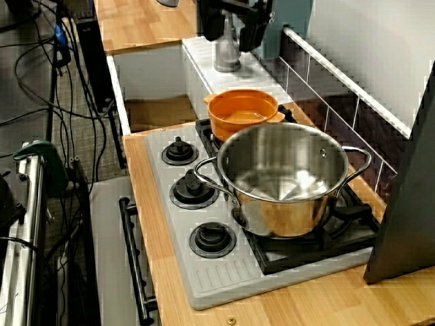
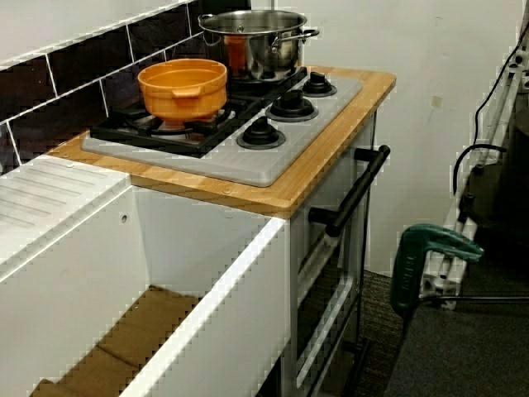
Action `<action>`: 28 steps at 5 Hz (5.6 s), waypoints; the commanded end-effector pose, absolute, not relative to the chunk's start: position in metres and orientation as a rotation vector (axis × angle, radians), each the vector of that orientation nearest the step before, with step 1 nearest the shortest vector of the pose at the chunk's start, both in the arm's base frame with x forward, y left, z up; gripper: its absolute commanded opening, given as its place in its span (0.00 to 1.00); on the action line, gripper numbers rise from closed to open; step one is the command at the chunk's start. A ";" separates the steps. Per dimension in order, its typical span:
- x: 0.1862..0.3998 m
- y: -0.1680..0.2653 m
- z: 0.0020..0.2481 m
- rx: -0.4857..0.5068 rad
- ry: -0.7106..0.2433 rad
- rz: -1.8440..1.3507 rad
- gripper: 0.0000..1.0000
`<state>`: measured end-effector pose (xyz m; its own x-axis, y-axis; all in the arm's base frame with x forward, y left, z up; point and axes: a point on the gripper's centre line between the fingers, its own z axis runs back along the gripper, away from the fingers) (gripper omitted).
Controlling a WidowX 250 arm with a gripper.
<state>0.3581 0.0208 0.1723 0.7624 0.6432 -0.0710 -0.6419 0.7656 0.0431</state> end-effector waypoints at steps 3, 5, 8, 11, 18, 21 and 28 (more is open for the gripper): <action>0.358 -0.001 0.215 0.130 -0.411 0.565 1.00; 0.359 0.000 0.217 0.193 -0.515 0.522 1.00; 0.356 -0.001 0.218 0.205 -0.712 0.499 1.00; 0.345 0.026 0.243 0.172 -0.852 0.513 1.00; 0.368 0.033 0.231 0.224 -0.502 0.363 1.00; 0.373 0.044 0.232 0.106 -0.361 0.166 1.00; 0.329 0.061 0.159 -0.015 -0.233 -0.186 1.00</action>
